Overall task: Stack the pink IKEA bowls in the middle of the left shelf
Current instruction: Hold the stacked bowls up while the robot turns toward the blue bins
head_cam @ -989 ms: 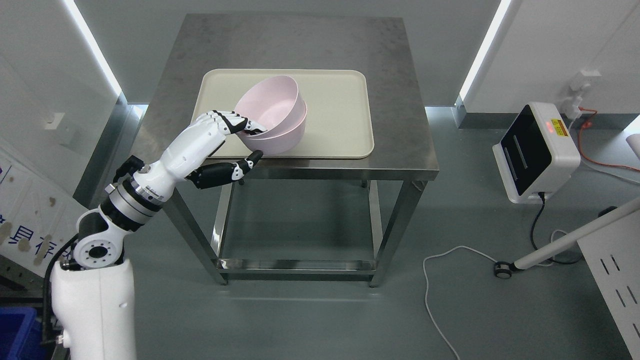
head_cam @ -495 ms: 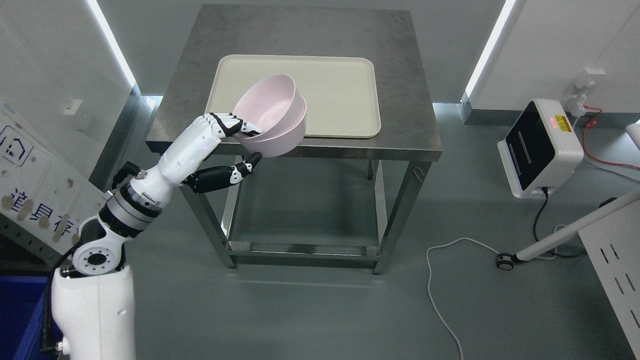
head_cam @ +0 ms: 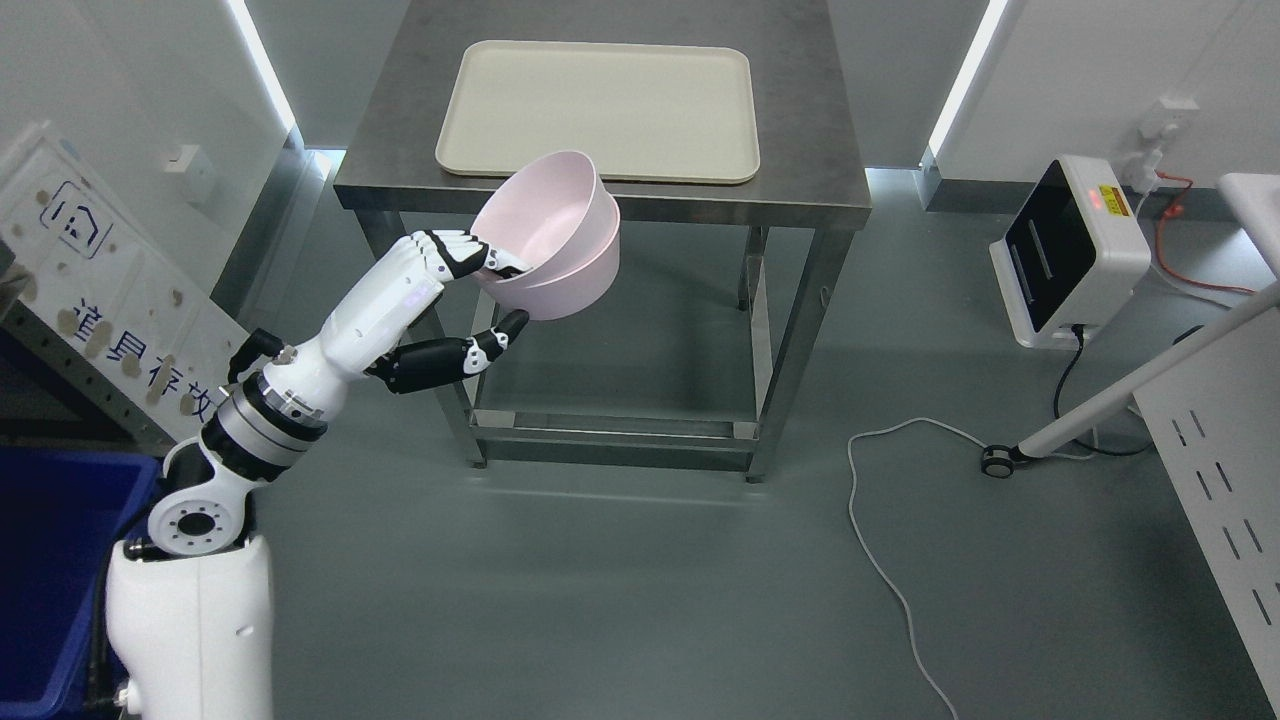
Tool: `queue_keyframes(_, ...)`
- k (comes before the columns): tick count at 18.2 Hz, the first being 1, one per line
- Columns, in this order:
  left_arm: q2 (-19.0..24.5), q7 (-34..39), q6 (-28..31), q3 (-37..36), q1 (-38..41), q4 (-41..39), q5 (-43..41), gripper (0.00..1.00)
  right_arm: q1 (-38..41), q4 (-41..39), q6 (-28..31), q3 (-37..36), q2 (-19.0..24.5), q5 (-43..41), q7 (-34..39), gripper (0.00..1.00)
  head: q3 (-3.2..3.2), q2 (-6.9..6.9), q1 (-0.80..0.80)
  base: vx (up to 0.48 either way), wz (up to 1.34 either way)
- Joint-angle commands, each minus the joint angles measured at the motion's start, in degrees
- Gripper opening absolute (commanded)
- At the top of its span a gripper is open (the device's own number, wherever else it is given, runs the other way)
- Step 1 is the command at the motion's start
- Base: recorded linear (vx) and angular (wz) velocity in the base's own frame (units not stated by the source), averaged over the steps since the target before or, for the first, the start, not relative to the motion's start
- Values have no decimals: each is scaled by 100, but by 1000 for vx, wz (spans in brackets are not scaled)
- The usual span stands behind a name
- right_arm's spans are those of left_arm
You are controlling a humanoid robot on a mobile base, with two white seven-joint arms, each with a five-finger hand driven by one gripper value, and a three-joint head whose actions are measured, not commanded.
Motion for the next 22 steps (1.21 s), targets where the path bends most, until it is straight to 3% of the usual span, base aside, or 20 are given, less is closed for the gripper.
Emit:
queue_keyframes(1,100,-7,1,-28,112,-24,40,2,166,-193,-6,-62,-100,0,1,100,0,0,0,-301,71)
queue_keyframes(11,100,-7,1,-11,138,-6,40,2,166,-193,3,-62,-100,0,1,100,0,0,0,-264,327)
queue_keyframes(22,100,-7,1,7,138,38,31,3,166,-193,3,-62,-100,0,1,100,0,0,0,-238,757)
